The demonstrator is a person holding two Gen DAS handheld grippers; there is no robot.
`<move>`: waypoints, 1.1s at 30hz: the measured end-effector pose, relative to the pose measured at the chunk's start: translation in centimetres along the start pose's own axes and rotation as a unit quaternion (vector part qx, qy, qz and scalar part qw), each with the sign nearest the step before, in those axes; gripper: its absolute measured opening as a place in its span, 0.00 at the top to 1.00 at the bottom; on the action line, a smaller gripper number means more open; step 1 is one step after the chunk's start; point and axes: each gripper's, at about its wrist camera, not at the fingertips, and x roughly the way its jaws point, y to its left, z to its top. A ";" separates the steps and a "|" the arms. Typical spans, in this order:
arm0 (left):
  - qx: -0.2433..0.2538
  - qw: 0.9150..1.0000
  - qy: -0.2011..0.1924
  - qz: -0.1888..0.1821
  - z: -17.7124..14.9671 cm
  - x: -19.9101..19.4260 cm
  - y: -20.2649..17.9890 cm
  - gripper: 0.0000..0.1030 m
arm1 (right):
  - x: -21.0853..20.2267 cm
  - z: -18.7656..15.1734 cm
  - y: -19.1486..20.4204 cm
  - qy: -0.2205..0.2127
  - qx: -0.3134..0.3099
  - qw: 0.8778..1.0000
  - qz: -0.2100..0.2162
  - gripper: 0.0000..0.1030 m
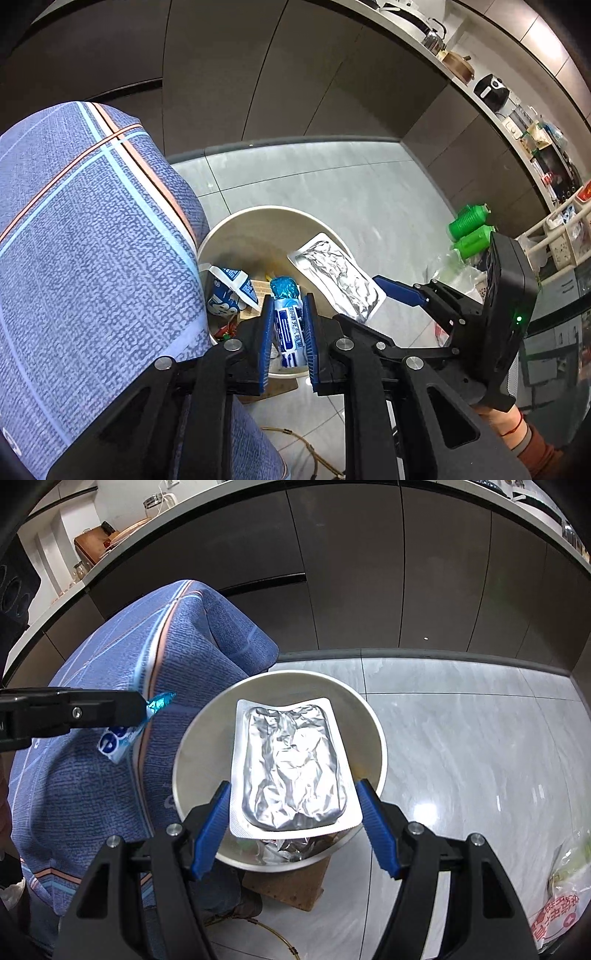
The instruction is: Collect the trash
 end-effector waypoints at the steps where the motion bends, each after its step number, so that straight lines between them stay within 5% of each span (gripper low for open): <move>1: 0.000 1.000 0.000 0.000 0.0 0.2 -0.1 0.73 | 0.3 0.1 0.0 0.004 -0.005 1.000 -0.003 0.33; 2: -0.001 1.000 -0.003 0.001 0.1 0.2 -0.1 0.64 | 0.6 0.1 0.1 0.009 -0.014 1.000 -0.007 0.27; 4: -0.008 1.000 -0.022 0.009 0.2 -0.2 -0.2 0.29 | 0.7 0.0 0.2 0.007 -0.031 0.999 -0.019 0.08; 9: -0.018 0.998 -0.064 0.013 0.7 -1.9 0.0 0.09 | 0.0 -0.1 0.1 -0.002 -0.060 0.998 -0.024 0.03; 25: -0.048 0.988 -0.130 0.060 -0.2 -8.3 0.8 0.08 | -3.1 0.6 2.1 -0.029 -0.076 0.996 -0.021 0.03; 33: -0.063 0.971 -0.188 0.131 -3.1 -14.8 1.2 0.08 | -7.4 2.4 5.1 -0.073 -0.090 0.993 -0.025 0.03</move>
